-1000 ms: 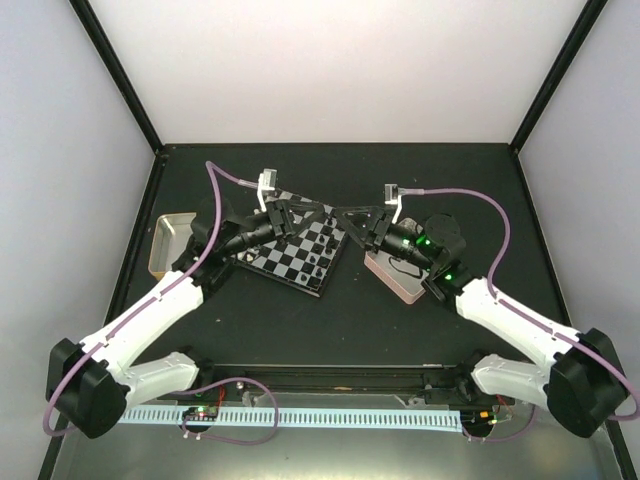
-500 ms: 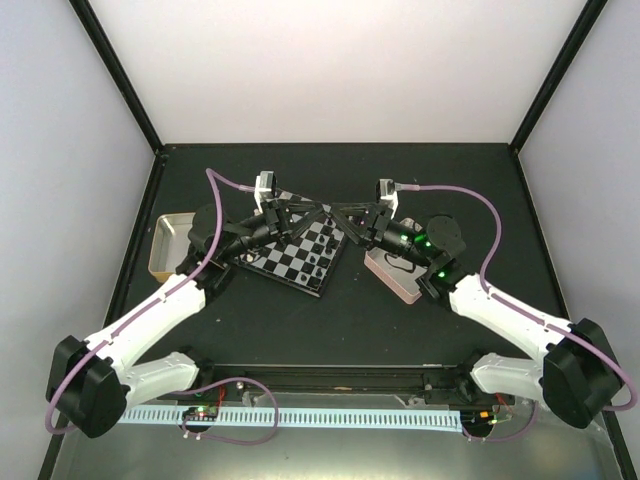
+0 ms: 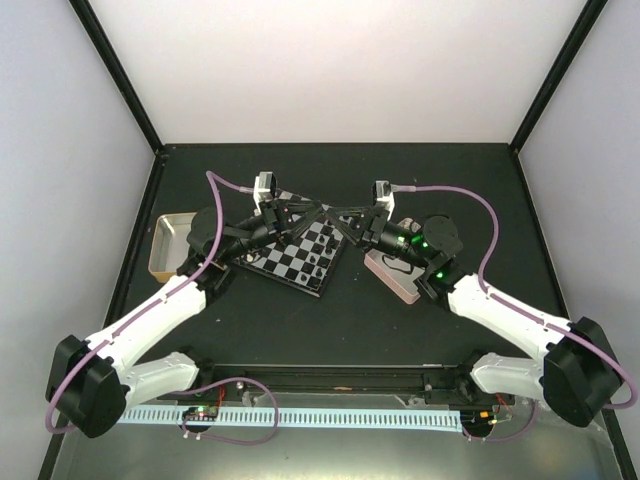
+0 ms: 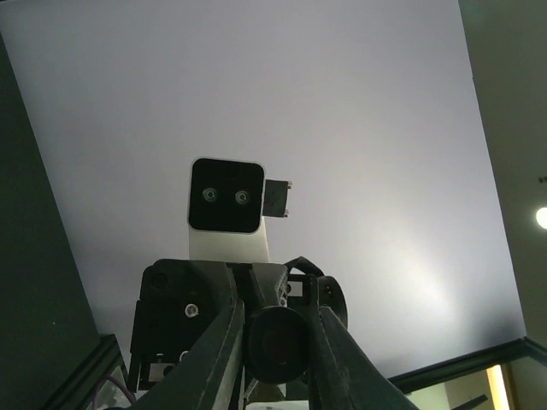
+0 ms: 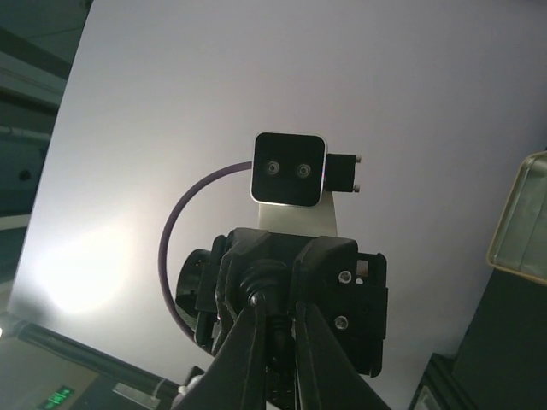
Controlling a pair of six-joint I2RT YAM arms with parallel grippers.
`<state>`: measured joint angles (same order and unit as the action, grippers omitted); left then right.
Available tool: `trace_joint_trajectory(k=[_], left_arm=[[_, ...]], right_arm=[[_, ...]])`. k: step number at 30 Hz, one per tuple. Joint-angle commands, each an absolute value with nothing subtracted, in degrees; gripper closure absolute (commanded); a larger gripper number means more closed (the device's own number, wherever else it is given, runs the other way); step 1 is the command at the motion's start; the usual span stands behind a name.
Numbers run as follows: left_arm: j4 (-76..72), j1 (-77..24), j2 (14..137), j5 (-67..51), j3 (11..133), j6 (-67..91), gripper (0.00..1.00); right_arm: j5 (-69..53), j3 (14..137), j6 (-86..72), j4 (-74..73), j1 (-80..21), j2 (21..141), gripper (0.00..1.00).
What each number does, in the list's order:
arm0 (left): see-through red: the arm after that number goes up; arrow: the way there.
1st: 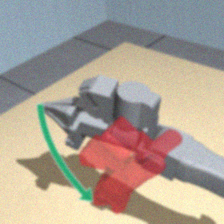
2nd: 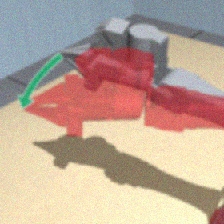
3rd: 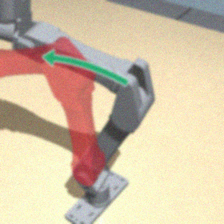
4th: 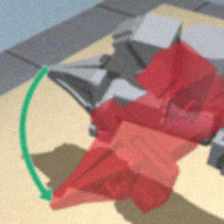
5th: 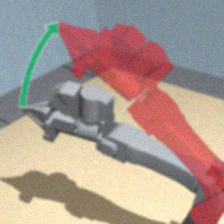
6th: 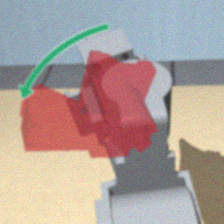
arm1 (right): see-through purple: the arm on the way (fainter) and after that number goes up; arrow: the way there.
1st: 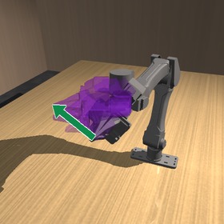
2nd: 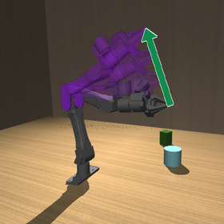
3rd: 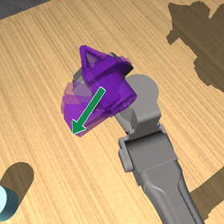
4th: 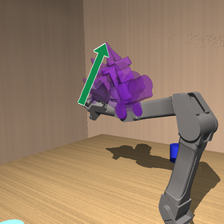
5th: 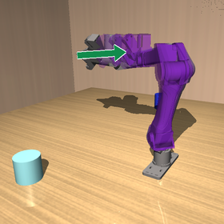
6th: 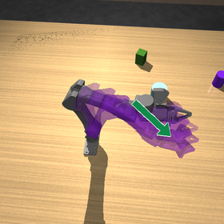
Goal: Set up the chess pieces on the board
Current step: Place the chess piece on the chessboard.
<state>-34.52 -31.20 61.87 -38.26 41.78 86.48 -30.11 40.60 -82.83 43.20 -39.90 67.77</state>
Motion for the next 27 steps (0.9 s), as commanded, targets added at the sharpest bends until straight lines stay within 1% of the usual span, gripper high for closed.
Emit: trace_joint_trajectory(k=[1, 3, 6, 9, 11, 14, 18, 20, 22, 27], left_arm=[[-34.82, -31.55, 61.03, -37.37, 40.45, 86.64, 0.87], [-32.44, -31.55, 60.15, -37.27, 40.2, 85.4, 0.79], [-24.92, -31.27, 58.23, -36.43, 40.64, 80.16, 0.58], [-13.45, -31.03, 55.64, -33.36, 41.64, 72.17, 0.45], [-4.8, -30.65, 53.81, -29.78, 42.39, 66.15, 0.39], [4.96, -30.1, 50.63, -23.41, 43.57, 56.39, 0.29], [17.43, -29.76, 46.4, -12.92, 46.03, 45.08, 0.12], [21.21, -29.63, 44.97, -9.35, 46.94, 41.25, 0.08], [23.88, -29.47, 43.85, -6.59, 47.64, 38.46, 0.06], [26.4, -29.24, 41.97, -3.08, 47.74, 35.07, 0.05]], right_arm=[[-28.07, 43.18, -80.1, 41.32, -40.23, 66.08, 0.99], [-27.65, 43.6, -78.46, 38.41, -40.19, 65.56, 0.99], [-26.92, 45.02, -73.73, 30.99, -40.1, 64.54, 0.99], [-26.42, 48.85, -65.57, 15.71, -39.23, 64.52, 0.99], [-25.11, 53.01, -58.34, 2.25, -38.15, 66.08, 0.99], [-19.25, 60.31, -46.41, -19.04, -37.16, 70.56, 0.99], [-9.44, 68.22, -35.53, -33.68, -37.16, 78.36, 0.99], [-6.11, 71.37, -33.14, -37.69, -37.06, 82.53, 0.99], [-3.14, 74.95, -31.26, -40.86, -37.08, 87.03, 0.99], [3.86, 83.07, -29.96, -46.72, -37.11, 98.59, 0.99]])
